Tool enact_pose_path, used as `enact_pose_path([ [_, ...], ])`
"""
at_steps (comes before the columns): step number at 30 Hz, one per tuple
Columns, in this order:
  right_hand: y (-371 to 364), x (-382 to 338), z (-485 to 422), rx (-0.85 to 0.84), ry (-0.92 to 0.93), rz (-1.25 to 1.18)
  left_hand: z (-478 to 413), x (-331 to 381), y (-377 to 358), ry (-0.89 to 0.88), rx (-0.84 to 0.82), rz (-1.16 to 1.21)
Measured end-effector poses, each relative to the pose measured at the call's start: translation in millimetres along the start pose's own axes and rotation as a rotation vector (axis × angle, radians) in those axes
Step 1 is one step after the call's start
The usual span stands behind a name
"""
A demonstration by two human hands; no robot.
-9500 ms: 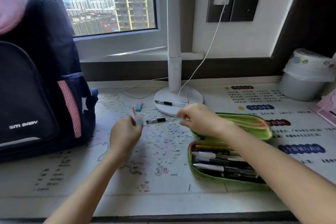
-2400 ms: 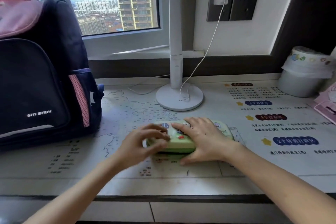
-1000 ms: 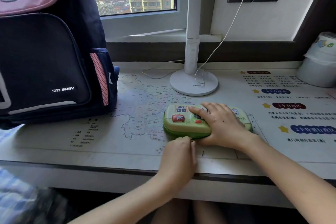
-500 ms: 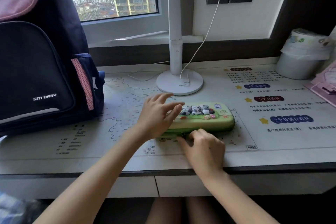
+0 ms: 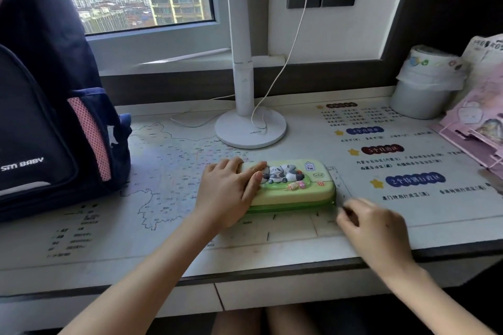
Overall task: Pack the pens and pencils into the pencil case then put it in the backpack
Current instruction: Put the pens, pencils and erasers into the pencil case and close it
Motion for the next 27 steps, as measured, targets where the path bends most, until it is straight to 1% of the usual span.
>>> enact_pose_path([
  [2, 4.4, 22.0, -10.9, -0.032, 0.004, 0.034, 0.2, -0.1, 0.1, -0.017, 0.006, 0.015],
  [5, 2.6, 31.1, -48.6, -0.062, 0.076, 0.064, -1.5, 0.4, -0.6, -0.047, -0.012, 0.037],
  [7, -2.3, 30.3, -85.1, -0.131, 0.148, 0.088, -1.4, 0.0, -0.7, -0.051, -0.017, 0.031],
  [10, -24.5, 15.3, -138.0, -0.39, 0.25, 0.129, -2.9, 0.0, 0.3, -0.043, -0.017, 0.033],
  [12, -40.2, 2.7, -155.3, -0.599, 0.235, 0.14, -3.6, 0.0, 1.2, -0.031, -0.013, 0.05],
  [13, -40.3, -2.1, -159.3, -0.642, 0.201, 0.126, -3.5, -0.1, 1.6, -0.026, -0.011, 0.058],
  [15, -24.4, -11.3, -157.6, -0.577, 0.161, 0.016, -2.5, -0.5, 1.0, -0.023, -0.011, 0.07],
  [16, -15.2, -19.1, -149.0, -0.545, 0.179, -0.109, -2.1, -1.0, 0.7, -0.023, -0.007, 0.075],
  [17, -8.8, -30.7, -135.4, -0.571, 0.21, -0.258, -1.7, -2.6, 0.2, -0.022, -0.002, 0.087],
  [18, -9.4, -43.8, -118.3, -0.661, 0.235, -0.333, -1.4, -4.2, -0.2, -0.017, 0.0, 0.104],
  [19, -14.3, -55.7, -99.9, -0.751, 0.272, -0.262, -1.4, -5.5, 0.3, -0.009, 0.005, 0.126],
  [20, -22.5, -62.7, -84.2, -0.781, 0.321, -0.064, -1.9, -6.4, 0.8, -0.001, 0.008, 0.154],
  [21, -30.5, -66.2, -76.4, -0.727, 0.366, 0.134, -4.0, -9.0, 1.7, 0.01, 0.015, 0.195],
  [22, -34.5, -66.6, -70.8, -0.65, 0.39, 0.266, -5.1, -10.0, 3.1, 0.019, 0.024, 0.247],
  [23, -36.3, -66.2, -68.1, -0.596, 0.383, 0.307, -6.5, -12.6, 4.2, 0.033, 0.032, 0.301],
  [25, -31.8, -60.9, -65.1, -0.532, 0.347, 0.269, -6.2, -18.3, 7.0, 0.064, 0.039, 0.384],
  [27, -24.9, -45.0, -63.5, -0.51, 0.28, 0.277, -2.8, -20.9, 11.2, 0.065, 0.049, 0.363],
])
Point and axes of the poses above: each hand's wrist, its own z-axis away from the middle knuckle, its own y-axis out of the back of the hand, x = y × z, the point moved 7 cm from there along -z, towards the middle knuckle, and after that the axes turned 10 degrees about -x, right-handed, at the moved point
